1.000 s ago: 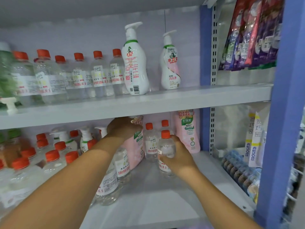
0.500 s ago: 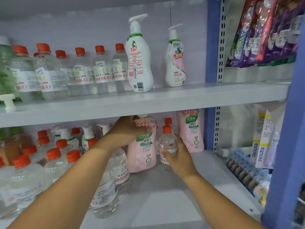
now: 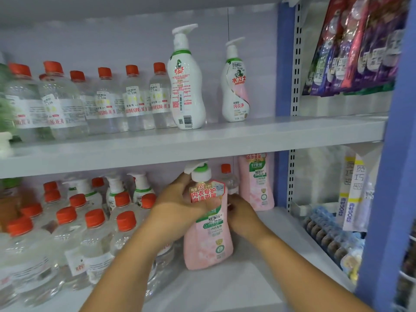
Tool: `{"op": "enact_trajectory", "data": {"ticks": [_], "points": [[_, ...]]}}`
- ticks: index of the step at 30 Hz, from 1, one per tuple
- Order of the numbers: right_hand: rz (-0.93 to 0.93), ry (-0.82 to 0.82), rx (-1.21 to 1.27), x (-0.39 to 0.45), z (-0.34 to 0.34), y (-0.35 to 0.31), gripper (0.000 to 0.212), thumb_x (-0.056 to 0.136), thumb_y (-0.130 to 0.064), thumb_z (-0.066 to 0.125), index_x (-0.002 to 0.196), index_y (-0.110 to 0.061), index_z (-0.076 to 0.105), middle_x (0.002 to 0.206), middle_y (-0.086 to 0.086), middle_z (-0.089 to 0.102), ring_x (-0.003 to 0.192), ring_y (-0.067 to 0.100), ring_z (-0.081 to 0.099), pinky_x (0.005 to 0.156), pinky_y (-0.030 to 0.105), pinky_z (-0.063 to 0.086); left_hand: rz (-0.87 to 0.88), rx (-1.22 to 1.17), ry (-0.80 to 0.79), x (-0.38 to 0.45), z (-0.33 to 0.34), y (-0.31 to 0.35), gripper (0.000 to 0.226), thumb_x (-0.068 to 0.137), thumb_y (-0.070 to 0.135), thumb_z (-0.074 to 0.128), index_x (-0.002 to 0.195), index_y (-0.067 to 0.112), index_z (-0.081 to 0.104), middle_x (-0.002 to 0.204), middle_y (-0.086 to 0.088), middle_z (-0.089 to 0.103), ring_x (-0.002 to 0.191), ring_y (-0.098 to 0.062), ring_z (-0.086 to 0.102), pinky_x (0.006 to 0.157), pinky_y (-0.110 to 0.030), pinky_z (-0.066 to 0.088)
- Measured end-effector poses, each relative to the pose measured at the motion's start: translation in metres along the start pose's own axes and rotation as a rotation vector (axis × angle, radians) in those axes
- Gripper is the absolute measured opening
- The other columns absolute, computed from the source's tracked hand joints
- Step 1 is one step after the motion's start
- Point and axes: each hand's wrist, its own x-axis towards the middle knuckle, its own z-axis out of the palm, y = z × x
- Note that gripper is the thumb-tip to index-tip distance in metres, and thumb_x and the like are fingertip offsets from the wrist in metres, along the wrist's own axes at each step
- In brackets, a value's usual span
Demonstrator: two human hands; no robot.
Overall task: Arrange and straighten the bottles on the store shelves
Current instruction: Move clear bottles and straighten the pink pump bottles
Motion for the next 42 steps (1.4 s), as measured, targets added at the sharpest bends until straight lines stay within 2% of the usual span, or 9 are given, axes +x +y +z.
{"op": "enact_trajectory", "data": {"ticks": [5,9,11,16,24,30,34,38,42], "points": [[0.063,-0.166,-0.024,0.027,0.003,-0.019,0.022,0.099,-0.022,0.06,0.087,-0.037,0.073,0.076,-0.027,0.073,0.076,-0.004,0.07,0.07,0.016,0.054,0.03,-0.053,0.258,-0.012,0.02,-0.021,0.059,0.075,0.023,0.092,0.104,0.064,0.059,0.099,0.028,0.074,0.089,0.005,0.072,0.077,-0.025,0.058],[-0.034,0.598,0.112,0.018,-0.035,0.003,0.003,0.093,-0.021,0.075,0.094,-0.019,0.075,0.093,-0.003,0.074,0.083,0.009,0.069,0.072,0.008,0.049,-0.053,-0.127,0.328,-0.005,0.029,-0.048,0.062,0.076,0.023,0.09,0.108,0.061,0.051,0.096,0.032,0.072,0.086,0.004,0.071,0.068,-0.015,0.056],[-0.026,0.83,0.036,0.023,-0.061,0.012,0.017,0.089,-0.023,0.079,0.09,-0.012,0.066,0.095,0.005,0.063,0.08,0.019,0.06,0.063,0.004,0.04,-0.135,-0.139,0.356,-0.009,0.04,-0.064,0.056,0.078,0.028,0.088,0.117,0.046,0.052,0.095,0.023,0.074,0.09,-0.006,0.073,0.074,-0.027,0.06],[0.232,0.51,0.143,0.058,-0.078,0.019,0.048,0.075,-0.029,0.09,0.11,-0.018,0.059,0.1,-0.002,0.067,0.088,0.012,0.067,0.053,0.014,0.046,-0.131,-0.184,0.381,-0.024,0.06,-0.08,0.066,0.081,0.029,0.085,0.135,0.045,0.05,0.109,0.022,0.073,0.1,-0.003,0.07,0.084,-0.03,0.056],[0.226,0.527,-0.01,0.04,-0.083,0.025,0.04,0.061,-0.046,0.094,0.091,-0.03,0.072,0.08,-0.011,0.077,0.065,-0.001,0.071,0.049,0.014,0.05,-0.086,-0.238,0.389,-0.027,0.062,-0.086,0.073,0.083,0.03,0.082,0.143,0.05,0.046,0.117,0.022,0.072,0.101,0.003,0.07,0.082,-0.023,0.055],[0.231,0.532,0.05,-0.044,-0.071,0.0,0.039,0.075,-0.037,0.088,0.109,-0.029,0.07,0.098,-0.008,0.079,0.085,0.012,0.075,0.08,0.036,0.061,-0.094,-0.215,0.332,-0.033,0.052,-0.087,0.063,0.082,0.033,0.082,0.135,0.05,0.051,0.111,0.026,0.071,0.1,0.005,0.068,0.085,-0.026,0.055],[0.25,0.512,0.201,-0.117,-0.053,-0.036,0.037,0.076,-0.027,0.09,0.107,-0.034,0.071,0.098,-0.01,0.08,0.084,0.015,0.078,0.074,0.037,0.063,-0.055,-0.148,0.278,-0.04,0.039,-0.08,0.063,0.078,0.043,0.082,0.133,0.042,0.052,0.113,0.019,0.071,0.101,-0.011,0.068,0.09,-0.035,0.055],[0.262,0.483,0.236,-0.172,-0.032,-0.072,0.037,0.068,-0.034,0.091,0.097,-0.046,0.072,0.102,-0.009,0.08,0.089,0.015,0.078,0.068,0.029,0.063,-0.058,-0.237,0.126,-0.052,0.021,-0.077,0.045,0.076,0.044,0.085,0.108,0.059,0.058,0.095,0.037,0.071,0.086,0.013,0.068,0.073,-0.022,0.053],[0.26,0.492,0.253,-0.205,-0.022,-0.091,0.054,0.052,-0.04,0.097,0.102,-0.039,0.075,0.105,-0.004,0.08,0.092,0.021,0.078,0.071,0.036,0.063,-0.052,-0.321,0.031,-0.081,0.012,-0.074,0.051,0.066,0.061,0.08,0.112,0.057,0.059,0.101,0.033,0.073,0.086,0.011,0.071,0.073,-0.029,0.057]]}}
